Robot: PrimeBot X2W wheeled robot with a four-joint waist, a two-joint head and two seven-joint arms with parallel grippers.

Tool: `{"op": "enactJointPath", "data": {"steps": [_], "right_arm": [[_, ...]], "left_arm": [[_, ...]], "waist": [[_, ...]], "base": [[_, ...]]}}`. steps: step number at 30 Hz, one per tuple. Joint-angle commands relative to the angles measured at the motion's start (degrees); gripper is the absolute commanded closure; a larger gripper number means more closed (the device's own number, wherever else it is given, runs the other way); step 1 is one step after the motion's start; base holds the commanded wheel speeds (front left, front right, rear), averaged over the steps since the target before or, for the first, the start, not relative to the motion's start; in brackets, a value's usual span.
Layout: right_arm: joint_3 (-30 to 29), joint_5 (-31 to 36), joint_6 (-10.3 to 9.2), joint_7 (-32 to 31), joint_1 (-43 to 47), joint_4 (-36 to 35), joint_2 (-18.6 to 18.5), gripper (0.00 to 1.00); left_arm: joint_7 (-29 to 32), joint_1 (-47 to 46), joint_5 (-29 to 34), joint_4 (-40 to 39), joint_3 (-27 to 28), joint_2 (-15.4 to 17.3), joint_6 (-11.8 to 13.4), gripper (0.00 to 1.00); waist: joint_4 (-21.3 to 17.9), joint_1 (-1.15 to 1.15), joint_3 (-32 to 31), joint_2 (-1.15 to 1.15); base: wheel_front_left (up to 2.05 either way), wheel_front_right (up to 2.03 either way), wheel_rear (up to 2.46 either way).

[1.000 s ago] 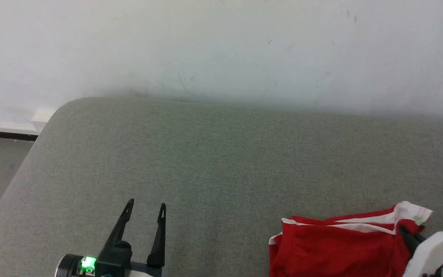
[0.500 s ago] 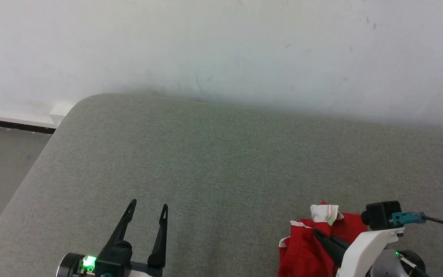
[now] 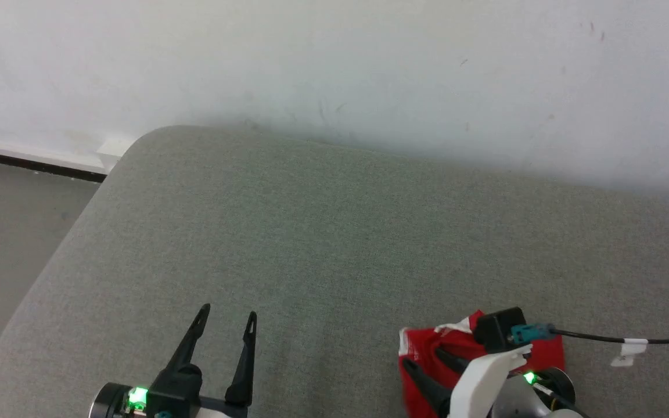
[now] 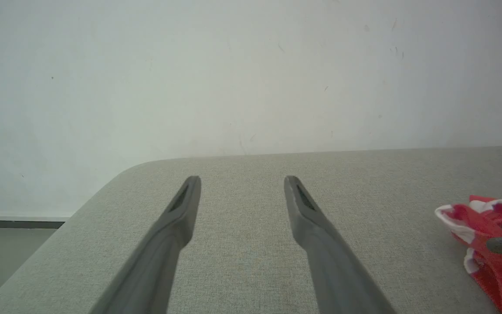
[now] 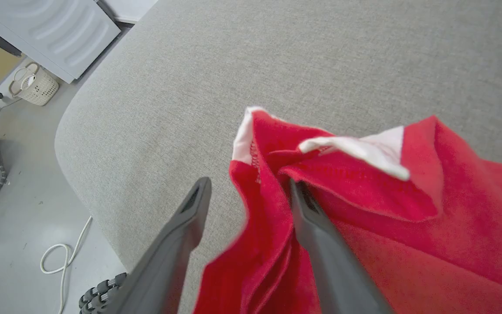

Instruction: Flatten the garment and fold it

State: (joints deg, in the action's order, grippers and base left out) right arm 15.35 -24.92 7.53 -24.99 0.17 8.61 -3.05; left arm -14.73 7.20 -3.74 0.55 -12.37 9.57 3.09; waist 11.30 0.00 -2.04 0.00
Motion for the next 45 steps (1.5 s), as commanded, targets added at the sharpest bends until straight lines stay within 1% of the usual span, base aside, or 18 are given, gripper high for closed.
{"op": "enactJointPath", "data": {"steps": [1, 2, 5, 8, 10, 13, 16, 19, 23, 27, 29, 32, 34, 38, 45], "right_arm": [[1.4, 1.5, -0.04, 0.4, -1.3, 0.0, 0.2, 0.0], [1.4, 1.5, -0.04, 0.4, -1.3, 0.0, 0.2, 0.0], [4.0, 4.3, -0.04, 0.5, -2.3, -0.8, 0.2, 0.0], [6.0, 4.4, -0.04, 1.4, -3.5, -2.6, -0.3, 0.0], [6.3, 5.5, -0.04, 2.9, -4.7, -4.1, -1.8, 0.0], [5.3, 7.5, -0.04, 6.7, -7.1, -6.1, -4.8, 0.0], [2.3, 10.5, -0.04, 11.3, -9.2, -7.0, -8.6, 0.0], [-2.3, 13.1, -0.04, 16.5, -9.8, -7.6, -11.6, 0.0], [-10.1, 14.9, -0.04, 23.0, -7.9, -8.7, -13.0, 0.0], [-16.8, 15.1, -0.04, 28.5, -2.5, -10.8, -12.5, 0.0], [-19.5, 15.0, -0.04, 30.9, 0.6, -12.0, -11.3, 0.0], [-21.8, 15.6, -0.04, 33.4, 4.9, -14.2, -9.0, 0.0], [-22.6, 15.5, -0.04, 34.8, 7.1, -15.3, -7.1, 0.0], [-22.3, 16.0, -0.04, 36.3, 10.1, -16.8, -4.4, 0.0], [-21.4, 16.0, -0.04, 37.1, 11.2, -16.4, -3.2, 0.0]], "left_arm": [[-0.3, -0.2, 0.3, 0.2, 0.6, -0.2, -0.3, 0.0], [-0.3, -0.2, 0.3, 0.2, 0.6, -0.2, -0.3, 0.0], [-0.3, -0.3, 0.2, 0.2, 1.0, -0.5, -0.6, 0.0], [-0.3, -0.3, 0.3, 0.0, 1.5, -0.8, -0.9, 0.0], [-0.3, -0.4, 0.4, 0.1, 1.8, -0.9, -1.0, 0.0], [-0.3, -0.4, 0.3, -0.1, 2.4, -1.1, -1.1, 0.0], [-0.3, -0.3, 0.1, -0.5, 3.1, -1.6, -1.3, 0.0], [-0.3, -0.2, -0.2, -0.8, 3.8, -2.0, -1.5, 0.0], [-0.3, -0.1, -0.5, -1.1, 4.6, -2.5, -1.9, 0.0], [-0.3, -0.1, -0.6, -1.1, 5.2, -3.1, -2.5, 0.0], [-0.3, 0.0, -0.7, -1.2, 5.6, -3.4, -2.7, 0.0], [-0.3, 0.4, -0.5, -1.3, 5.7, -3.8, -3.0, 0.0], [-0.3, 0.8, -0.2, -1.2, 5.4, -3.9, -3.5, 0.0], [-0.3, 1.6, 0.2, -1.6, 5.4, -4.2, -3.9, 0.0], [-0.3, 1.8, 0.9, -1.7, 5.2, -4.6, -4.6, 0.0]], "waist": [[-0.2, 0.0, 0.0, 0.0], [-0.2, 0.0, 0.0, 0.0], [-0.8, 0.0, -0.2, 0.0], [-1.7, 0.0, -0.6, 0.0], [-2.4, 0.0, -0.9, 0.0], [-3.7, 0.0, -1.3, 0.0], [-4.9, 0.0, -1.6, 0.0], [-5.9, 0.0, -1.6, 0.0], [-6.9, 0.0, -1.3, 0.0], [-7.3, 0.0, -0.9, 0.0], [-7.4, 0.0, -0.6, 0.0], [-7.6, 0.0, -0.5, 0.0], [-7.7, 0.0, -0.5, 0.0], [-7.7, 0.0, -0.5, 0.0], [-7.7, 0.0, -0.6, 0.0]], "base": [[0.0, 0.0, 0.0], [0.0, 0.0, 0.0], [0.0, 0.0, 0.0], [0.0, 0.0, 0.0], [0.0, 0.0, 0.0], [0.0, 0.0, 0.0], [0.0, 0.0, 0.0], [0.0, 0.0, 0.0], [0.0, 0.0, 0.0], [0.0, 0.0, 0.0], [0.0, 0.0, 0.0], [0.0, 0.0, 0.0], [0.0, 0.0, 0.0], [0.0, 0.0, 0.0], [0.0, 0.0, 0.0]]}}
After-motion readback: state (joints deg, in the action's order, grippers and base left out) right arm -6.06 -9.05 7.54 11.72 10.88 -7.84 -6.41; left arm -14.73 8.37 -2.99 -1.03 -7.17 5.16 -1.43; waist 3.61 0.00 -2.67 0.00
